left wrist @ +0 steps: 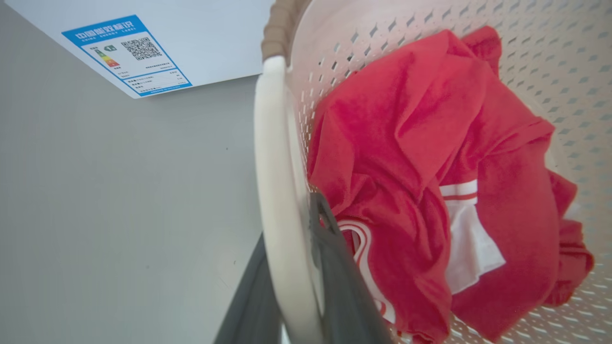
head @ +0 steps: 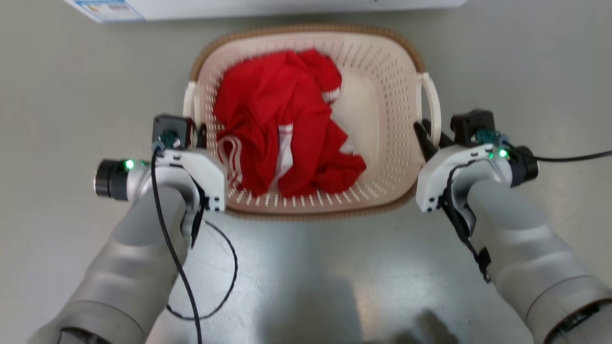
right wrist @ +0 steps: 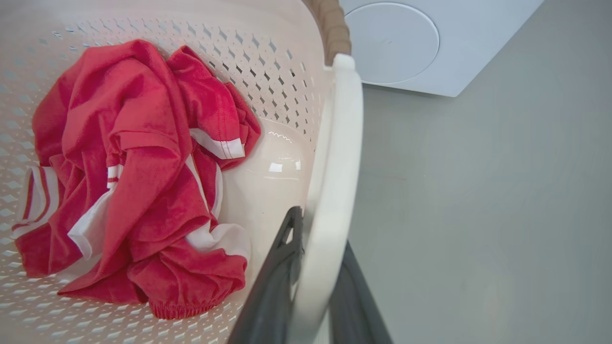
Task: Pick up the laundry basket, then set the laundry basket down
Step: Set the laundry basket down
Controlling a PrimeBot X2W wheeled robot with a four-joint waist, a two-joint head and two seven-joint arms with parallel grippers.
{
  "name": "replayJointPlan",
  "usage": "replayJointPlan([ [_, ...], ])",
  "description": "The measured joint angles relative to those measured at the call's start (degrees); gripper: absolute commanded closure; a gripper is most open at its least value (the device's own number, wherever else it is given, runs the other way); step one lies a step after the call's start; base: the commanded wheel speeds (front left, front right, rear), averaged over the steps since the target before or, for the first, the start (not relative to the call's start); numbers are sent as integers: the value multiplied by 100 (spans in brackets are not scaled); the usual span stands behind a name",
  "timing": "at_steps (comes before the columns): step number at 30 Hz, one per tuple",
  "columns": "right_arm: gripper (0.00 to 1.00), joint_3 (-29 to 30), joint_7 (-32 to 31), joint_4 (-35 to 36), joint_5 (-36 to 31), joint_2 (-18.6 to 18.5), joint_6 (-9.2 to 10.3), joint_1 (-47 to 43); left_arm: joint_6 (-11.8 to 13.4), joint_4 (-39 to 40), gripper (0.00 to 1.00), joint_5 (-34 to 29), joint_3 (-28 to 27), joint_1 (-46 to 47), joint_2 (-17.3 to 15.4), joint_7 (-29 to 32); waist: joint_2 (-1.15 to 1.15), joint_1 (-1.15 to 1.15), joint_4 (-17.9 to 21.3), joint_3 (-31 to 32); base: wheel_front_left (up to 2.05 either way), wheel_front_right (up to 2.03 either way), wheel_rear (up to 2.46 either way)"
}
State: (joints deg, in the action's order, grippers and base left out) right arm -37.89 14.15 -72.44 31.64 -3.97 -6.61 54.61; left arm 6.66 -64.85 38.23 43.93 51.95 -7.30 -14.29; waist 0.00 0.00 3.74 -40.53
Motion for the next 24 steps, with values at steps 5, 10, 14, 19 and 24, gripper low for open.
replayJointPlan([
  [5,100,479,5,152,-439,-9,0,185,74,183,100,-211,-205,200,-55,0,0,0,11,-361,0,0,0],
  [10,100,966,5,360,-913,-16,0,226,93,324,100,-407,-414,309,-97,-1,0,0,20,-677,0,0,0],
  [14,100,1306,5,535,-1213,-19,0,225,141,427,100,-597,-564,376,-107,-1,0,0,21,-859,0,0,0],
  [19,100,1629,5,711,-1512,-25,0,225,141,521,100,-790,-744,446,-108,-1,0,0,5,-1022,0,0,0],
  [24,100,1874,5,876,-1704,-25,0,219,140,544,100,-1015,-945,508,-86,-9,0,0,-12,-1142,0,0,0],
])
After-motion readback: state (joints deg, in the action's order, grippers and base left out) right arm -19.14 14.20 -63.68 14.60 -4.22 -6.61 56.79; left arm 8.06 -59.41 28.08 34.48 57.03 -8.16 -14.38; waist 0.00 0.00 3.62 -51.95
